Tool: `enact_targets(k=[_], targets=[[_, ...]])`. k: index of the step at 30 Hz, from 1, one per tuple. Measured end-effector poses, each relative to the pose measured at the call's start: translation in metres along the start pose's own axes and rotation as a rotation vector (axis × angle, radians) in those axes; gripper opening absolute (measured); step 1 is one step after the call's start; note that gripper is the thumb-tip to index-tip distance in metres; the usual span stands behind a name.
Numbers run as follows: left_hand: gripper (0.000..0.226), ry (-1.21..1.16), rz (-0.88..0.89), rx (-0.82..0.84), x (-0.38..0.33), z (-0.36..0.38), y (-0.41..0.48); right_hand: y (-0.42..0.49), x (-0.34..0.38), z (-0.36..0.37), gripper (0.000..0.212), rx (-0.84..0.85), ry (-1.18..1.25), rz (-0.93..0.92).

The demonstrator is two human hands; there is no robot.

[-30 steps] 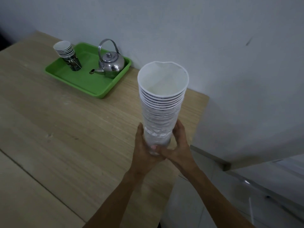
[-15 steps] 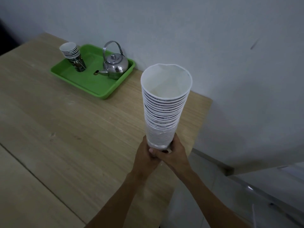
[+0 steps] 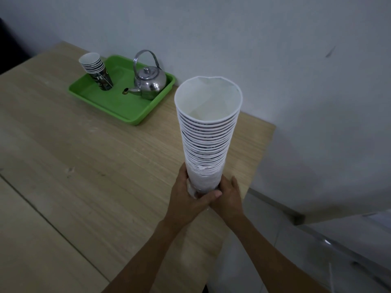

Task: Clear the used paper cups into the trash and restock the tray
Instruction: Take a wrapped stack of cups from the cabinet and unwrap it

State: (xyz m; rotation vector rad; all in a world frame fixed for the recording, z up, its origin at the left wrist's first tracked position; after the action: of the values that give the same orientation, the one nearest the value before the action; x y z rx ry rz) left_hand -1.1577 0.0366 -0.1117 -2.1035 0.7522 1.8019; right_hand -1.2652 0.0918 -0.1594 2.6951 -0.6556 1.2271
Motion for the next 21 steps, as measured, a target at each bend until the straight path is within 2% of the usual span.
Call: enact_targets(k=[5,8,12,15,16,18,20,21], targets=[[0.068,0.028,-0.093,-0.050,0.034,-0.003,-0.006,0.004,-0.008,0.005,0.077,-0.009,-0.108,-0.032],[0.053,0.089,-0.086,-0.073,0.045,-0.006,-0.010,0.006,-0.004,0.006,0.073,0.029,-0.065,-0.071],[0.052,0.184,0.024,-0.058,0.041,-0.003,-0.009,-0.004,-0.005,0.005,0.097,0.118,0.178,-0.107],[0.055,0.269,0.096,-0.066,0.034,-0.003,-0.008,-0.012,-0.005,0.000,0.112,0.112,0.234,-0.116],[0.053,0.288,0.110,-0.067,0.031,-0.002,-0.007,-0.014,-0.002,-0.002,0.110,0.109,0.241,-0.125],[0.052,0.293,0.131,-0.063,0.029,0.000,-0.007,-0.016,0.004,-0.005,0.091,0.070,0.203,-0.159],[0.062,0.215,0.122,-0.059,0.032,0.001,-0.008,-0.014,0.004,-0.005,0.077,0.039,0.100,-0.151],[0.070,0.158,0.107,-0.047,0.035,0.002,-0.007,-0.012,0.003,-0.004,0.079,0.030,0.046,-0.139]])
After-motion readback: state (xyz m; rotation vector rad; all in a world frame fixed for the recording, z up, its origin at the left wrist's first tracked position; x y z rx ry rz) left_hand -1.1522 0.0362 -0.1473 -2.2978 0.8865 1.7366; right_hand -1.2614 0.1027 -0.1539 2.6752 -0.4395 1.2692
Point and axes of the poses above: each hand's wrist, its own y-axis towards the middle knuckle, its own z-axis out of the palm, x = y × z, the point moved 10 cm from there along y, towards the middle knuckle, and after that the axes turned 3 degrees about x, right-handed, at the moved point
